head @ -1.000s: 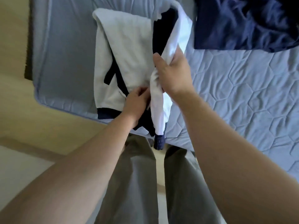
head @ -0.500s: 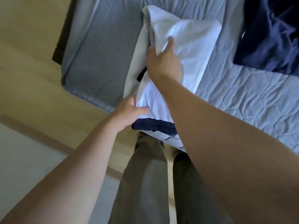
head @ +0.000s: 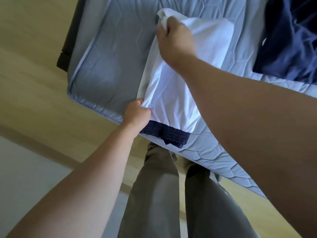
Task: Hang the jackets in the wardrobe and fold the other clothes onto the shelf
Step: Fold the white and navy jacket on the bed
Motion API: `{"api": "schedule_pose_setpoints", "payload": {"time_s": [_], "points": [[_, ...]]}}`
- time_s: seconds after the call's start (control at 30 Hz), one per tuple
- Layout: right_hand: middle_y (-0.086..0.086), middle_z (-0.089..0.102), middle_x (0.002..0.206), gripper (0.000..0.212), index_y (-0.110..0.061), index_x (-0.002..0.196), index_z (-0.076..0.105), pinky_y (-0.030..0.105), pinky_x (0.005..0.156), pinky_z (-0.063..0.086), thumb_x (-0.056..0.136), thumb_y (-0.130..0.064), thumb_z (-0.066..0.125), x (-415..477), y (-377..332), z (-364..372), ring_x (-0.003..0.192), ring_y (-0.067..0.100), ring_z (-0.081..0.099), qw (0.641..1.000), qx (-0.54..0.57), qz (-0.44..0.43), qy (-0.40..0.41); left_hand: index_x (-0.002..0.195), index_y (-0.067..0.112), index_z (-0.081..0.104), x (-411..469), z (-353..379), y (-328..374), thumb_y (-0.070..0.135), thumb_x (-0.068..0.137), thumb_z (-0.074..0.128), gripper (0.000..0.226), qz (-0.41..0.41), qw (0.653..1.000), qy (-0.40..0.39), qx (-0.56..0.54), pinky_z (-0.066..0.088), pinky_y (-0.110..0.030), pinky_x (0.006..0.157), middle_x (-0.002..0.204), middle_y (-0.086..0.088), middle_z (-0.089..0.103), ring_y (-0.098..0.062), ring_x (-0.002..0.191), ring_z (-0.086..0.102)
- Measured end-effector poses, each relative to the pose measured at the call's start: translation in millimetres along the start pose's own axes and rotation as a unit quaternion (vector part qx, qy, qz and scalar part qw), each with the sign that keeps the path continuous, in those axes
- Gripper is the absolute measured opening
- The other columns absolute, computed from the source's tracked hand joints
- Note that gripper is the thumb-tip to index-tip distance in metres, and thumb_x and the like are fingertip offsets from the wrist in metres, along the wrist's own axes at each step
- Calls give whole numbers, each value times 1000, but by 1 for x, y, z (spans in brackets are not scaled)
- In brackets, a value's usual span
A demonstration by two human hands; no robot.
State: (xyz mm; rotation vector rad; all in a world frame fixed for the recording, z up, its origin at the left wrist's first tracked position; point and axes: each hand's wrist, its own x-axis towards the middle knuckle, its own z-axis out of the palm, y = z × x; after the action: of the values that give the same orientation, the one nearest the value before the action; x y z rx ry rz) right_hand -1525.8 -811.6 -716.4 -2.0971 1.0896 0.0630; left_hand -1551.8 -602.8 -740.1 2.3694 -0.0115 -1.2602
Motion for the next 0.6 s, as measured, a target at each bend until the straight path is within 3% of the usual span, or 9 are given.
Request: {"api": "schedule_pose_setpoints", "payload": {"time_s": [0.07, 0.13, 0.3, 0.4, 0.47, 0.53, 0.6], "points": [[3, 58, 99, 21, -22, 87, 45, 31, 76, 39, 104, -35, 42, -6, 7, 10, 90, 21, 51, 996, -31, -13, -84, 76, 22, 57, 4, -2, -4, 8, 80, 56, 14, -18, 999, 16, 44, 36, -18, 39, 70, 4, 60, -16, 59, 55], [6, 62, 106, 18, -17, 93, 55, 37, 86, 46, 103, -27, 44, -14, 12, 13, 97, 25, 56, 994, -28, -49, -99, 80, 22, 54, 6, -2, -3, 9, 77, 58, 14, -28, 997, 26, 68, 36, -21, 44, 77, 3, 62, -15, 64, 59], [7, 53, 129, 27, -13, 121, 58, 42, 86, 47, 101, -24, 43, -15, 11, 3, 112, 28, 54, 994, -63, -83, 33, 91, 26, 53, 3, -4, 16, 17, 68, 64, 27, -22, 999, 3, 36, 40, -21, 47, 80, 9, 62, -11, 65, 61], [3, 49, 134, 37, -20, 124, 55, 34, 93, 40, 89, -13, 45, -3, 22, -9, 121, 23, 49, 985, -136, -48, 99, 90, 21, 57, 21, -5, 49, 26, 75, 69, 20, 59, 996, 50, -49, 34, -11, 43, 65, 14, 55, 0, 51, 53], [-3, 48, 135, 43, -24, 123, 54, 32, 91, 30, 83, -11, 45, -4, 31, -17, 122, 20, 47, 976, -158, 8, 152, 99, 17, 64, 44, -8, 82, 39, 86, 71, 26, 103, 985, 81, -116, 35, -7, 48, 66, 14, 53, 5, 53, 53], [-7, 45, 140, 49, -29, 126, 52, 35, 93, 26, 80, -13, 46, -9, 43, -21, 127, 18, 43, 967, -151, 72, 191, 95, 12, 68, 68, -10, 118, 55, 89, 67, 43, 131, 980, 98, -113, 35, -10, 52, 70, 9, 61, -2, 66, 60], [-8, 38, 150, 53, -32, 136, 48, 38, 98, 26, 84, -21, 47, -15, 58, -23, 136, 16, 36, 963, -147, 114, 196, 96, 11, 71, 87, -11, 148, 65, 86, 62, 55, 125, 983, 103, -81, 43, -25, 61, 86, -3, 73, -19, 84, 69]]}}
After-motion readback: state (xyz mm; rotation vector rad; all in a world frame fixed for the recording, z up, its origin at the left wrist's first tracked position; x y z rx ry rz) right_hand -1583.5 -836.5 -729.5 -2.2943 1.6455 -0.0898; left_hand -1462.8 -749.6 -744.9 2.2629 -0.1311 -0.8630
